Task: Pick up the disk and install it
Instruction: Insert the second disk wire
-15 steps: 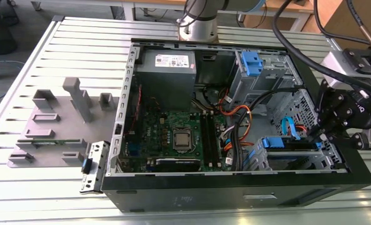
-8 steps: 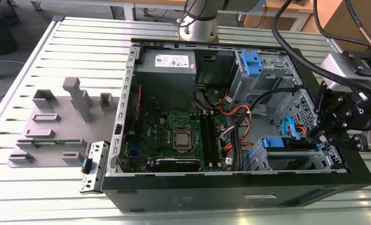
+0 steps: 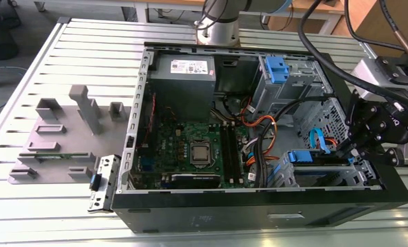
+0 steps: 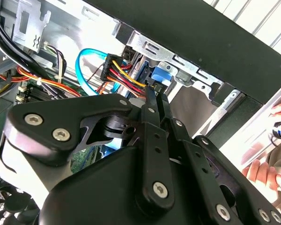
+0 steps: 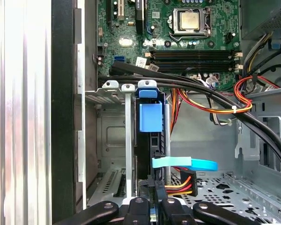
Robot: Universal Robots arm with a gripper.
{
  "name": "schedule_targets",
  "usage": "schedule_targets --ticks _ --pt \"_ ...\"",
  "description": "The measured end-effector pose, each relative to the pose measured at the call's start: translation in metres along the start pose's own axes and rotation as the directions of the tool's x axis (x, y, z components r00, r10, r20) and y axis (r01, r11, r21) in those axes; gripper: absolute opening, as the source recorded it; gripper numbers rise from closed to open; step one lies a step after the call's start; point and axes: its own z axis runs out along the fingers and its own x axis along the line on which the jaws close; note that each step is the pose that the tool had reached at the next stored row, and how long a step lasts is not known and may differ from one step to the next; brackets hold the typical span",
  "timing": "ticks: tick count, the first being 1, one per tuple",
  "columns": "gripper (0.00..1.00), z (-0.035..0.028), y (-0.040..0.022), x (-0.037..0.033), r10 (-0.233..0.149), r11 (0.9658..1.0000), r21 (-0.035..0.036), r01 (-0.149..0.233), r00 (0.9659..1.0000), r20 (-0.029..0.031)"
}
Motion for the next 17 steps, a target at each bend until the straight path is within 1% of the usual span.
schedule_targets --ticks 3,4,5,6,10,17 --pt "0.18 0.0002 0.0 0.0 0.0 1.0 -0.0001 0.0 1.0 0.0003" --pt "0.24 0.0002 0.0 0.0 0.0 1.0 -0.0001 0.0 1.0 0.0003" --pt "0.24 0.0002 0.0 0.0 0.0 1.0 0.0 0.0 1.0 0.0003" --pt "0.3 0.0001 0.0 0.0 0.0 1.0 -0.0001 0.0 1.0 0.0002" --pt "0.3 0.0004 0.0 0.0 0.0 1.0 0.0 0.0 1.0 -0.0003" --pt "0.3 0.0046 -0.0001 0.0 0.0 1.0 0.0001 0.0 1.0 -0.0033"
